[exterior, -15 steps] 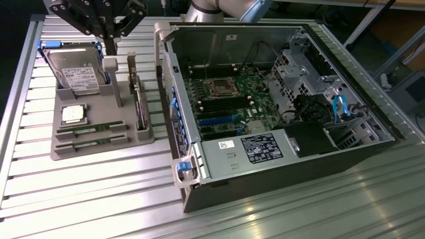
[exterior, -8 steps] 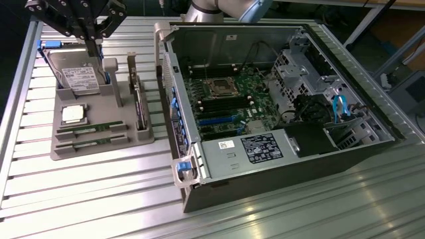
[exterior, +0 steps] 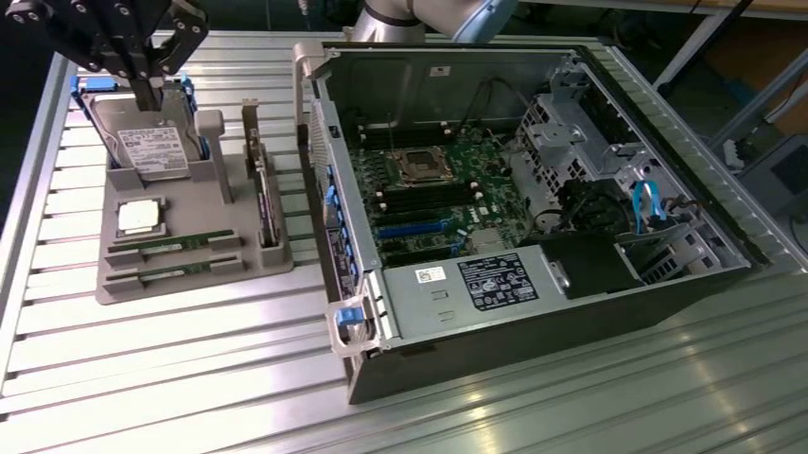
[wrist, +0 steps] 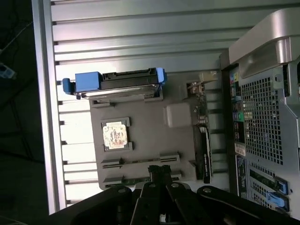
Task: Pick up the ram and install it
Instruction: 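Reach for the ram, then pick up the ram and move it above insertion slot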
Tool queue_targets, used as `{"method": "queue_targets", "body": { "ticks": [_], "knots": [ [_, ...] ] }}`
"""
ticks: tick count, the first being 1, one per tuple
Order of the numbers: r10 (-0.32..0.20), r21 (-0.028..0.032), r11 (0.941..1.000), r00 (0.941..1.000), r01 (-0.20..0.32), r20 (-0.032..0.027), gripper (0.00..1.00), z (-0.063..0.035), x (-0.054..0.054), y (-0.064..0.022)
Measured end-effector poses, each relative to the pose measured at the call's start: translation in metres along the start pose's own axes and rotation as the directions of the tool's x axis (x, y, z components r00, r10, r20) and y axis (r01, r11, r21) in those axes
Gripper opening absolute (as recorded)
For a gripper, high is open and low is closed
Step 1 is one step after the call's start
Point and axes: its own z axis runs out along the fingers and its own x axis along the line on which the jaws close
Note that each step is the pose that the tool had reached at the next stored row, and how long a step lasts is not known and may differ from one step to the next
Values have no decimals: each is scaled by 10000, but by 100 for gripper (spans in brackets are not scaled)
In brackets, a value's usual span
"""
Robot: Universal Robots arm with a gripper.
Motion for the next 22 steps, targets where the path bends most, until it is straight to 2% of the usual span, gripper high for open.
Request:
{"method": "queue_targets", "body": {
  "ticks": [6, 22],
  "knots": [
    [3, 14, 10000, 10000, -3, -61, 10, 13, 134, -11],
    [2, 15, 10000, 10000, -2, -61, 10, 13, 135, -11]
  ]
}}
